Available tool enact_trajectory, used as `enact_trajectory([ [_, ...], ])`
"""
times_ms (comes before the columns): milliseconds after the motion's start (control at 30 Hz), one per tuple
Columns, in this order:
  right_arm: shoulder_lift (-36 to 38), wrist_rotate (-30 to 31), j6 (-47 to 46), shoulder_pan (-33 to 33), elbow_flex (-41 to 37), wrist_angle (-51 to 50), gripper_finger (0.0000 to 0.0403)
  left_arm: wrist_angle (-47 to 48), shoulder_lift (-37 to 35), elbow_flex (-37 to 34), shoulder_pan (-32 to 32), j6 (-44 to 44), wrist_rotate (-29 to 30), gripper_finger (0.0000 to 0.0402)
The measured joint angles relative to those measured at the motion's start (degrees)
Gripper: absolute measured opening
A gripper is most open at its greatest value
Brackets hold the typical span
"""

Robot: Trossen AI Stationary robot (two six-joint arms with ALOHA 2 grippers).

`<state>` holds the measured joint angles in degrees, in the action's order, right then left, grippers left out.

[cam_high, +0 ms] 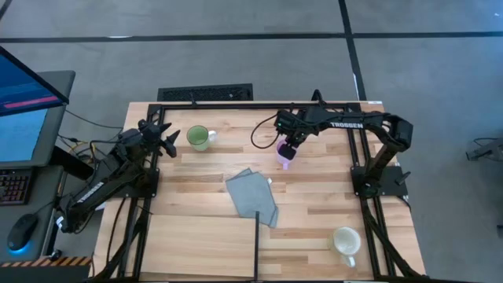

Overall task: Stack small to large cups/mugs on shelf
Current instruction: Put the pink mug on the shelf

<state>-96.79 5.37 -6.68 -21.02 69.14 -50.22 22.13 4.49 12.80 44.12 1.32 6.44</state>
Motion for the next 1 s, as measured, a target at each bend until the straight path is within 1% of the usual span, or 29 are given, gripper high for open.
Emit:
enact_trajectory([
  [67, 0.0, 0.0, -0.39, 0.0, 0.0, 0.0, 0.0009, 0.01, -0.01, 0.0, -0.01, 0.0, 0.0, 0.0222],
  [267, -0.02, -0.72, -3.58, 0.01, 0.79, -0.07, 0.0009, 0.02, 0.0, 0.0, 0.0, 0.0, 0.0, 0.0222],
  [433, -0.07, -0.67, -6.8, 0.76, 3.52, -0.09, 0.0007, 0.0, -0.01, 0.0, 0.0, 0.0, 0.0, 0.0222],
  [733, -0.07, -1.68, -14.46, 3.86, 11.14, -0.05, 0.0006, 0.02, 0.0, 0.0, -0.02, 0.0, 0.0, 0.0222],
  [867, -0.07, -2.13, -15.89, 6.59, 15.86, 0.21, 0.0006, 0.0, 0.0, 0.0, -0.01, 0.14, -0.01, 0.0222],
  [1000, -0.07, -2.11, -16.84, 9.99, 19.27, 2.85, 0.0006, 0.0, 0.0, 0.0, 0.0, 0.28, 0.0, 0.0222],
])
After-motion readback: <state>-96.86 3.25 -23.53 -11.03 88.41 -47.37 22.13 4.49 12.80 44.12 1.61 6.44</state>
